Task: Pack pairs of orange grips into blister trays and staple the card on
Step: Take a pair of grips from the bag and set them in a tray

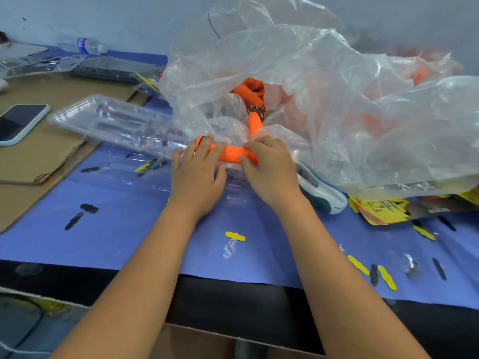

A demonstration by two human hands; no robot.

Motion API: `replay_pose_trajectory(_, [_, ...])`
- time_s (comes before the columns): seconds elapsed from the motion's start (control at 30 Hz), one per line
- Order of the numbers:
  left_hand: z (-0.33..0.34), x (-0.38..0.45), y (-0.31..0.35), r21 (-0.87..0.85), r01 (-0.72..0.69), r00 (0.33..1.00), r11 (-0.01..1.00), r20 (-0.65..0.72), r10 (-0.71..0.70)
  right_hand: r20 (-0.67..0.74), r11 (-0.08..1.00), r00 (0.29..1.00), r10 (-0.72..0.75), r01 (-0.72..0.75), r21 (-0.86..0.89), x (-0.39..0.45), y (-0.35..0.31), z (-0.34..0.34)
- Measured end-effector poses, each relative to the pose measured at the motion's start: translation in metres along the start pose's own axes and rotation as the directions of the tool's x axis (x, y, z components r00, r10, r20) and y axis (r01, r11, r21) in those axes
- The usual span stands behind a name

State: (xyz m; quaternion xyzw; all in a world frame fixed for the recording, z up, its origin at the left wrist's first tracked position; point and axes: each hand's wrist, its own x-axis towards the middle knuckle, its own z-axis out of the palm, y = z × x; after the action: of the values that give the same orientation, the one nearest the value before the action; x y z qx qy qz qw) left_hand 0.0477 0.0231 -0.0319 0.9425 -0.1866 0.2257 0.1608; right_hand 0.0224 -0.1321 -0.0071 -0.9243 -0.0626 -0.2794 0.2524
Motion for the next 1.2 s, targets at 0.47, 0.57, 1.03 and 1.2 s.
replay_pose_trajectory(0.47, [-0.013, 0.014, 0.157, -0.299, -0.640, 0.764, 0.707, -0.337, 0.549, -0.573, 0.539, -0.115, 0.811, -0.231, 0.810, -0.019, 0.074, -0.126])
replay_pose_trajectory(0.57, [0.000, 0.019, 0.196, -0.246, -0.758, 0.651, 0.604, -0.242, 0.719, -0.443, 0.430, -0.049, 0.895, -0.168, 0.887, -0.015, 0.089, -0.145])
replay_pose_trajectory(1.03, [0.018, 0.110, 0.198, -0.053, -0.433, 0.899, 0.900, -0.096, 0.427, -0.088, 0.680, 0.808, 0.583, -0.426, 0.596, 0.043, 0.128, -0.183])
replay_pose_trajectory(1.2, [0.026, 0.120, 0.194, -0.086, -0.397, 0.916, 0.914, -0.103, 0.388, 0.067, 0.787, 0.828, 0.556, -0.551, 0.278, 0.061, 0.164, -0.134])
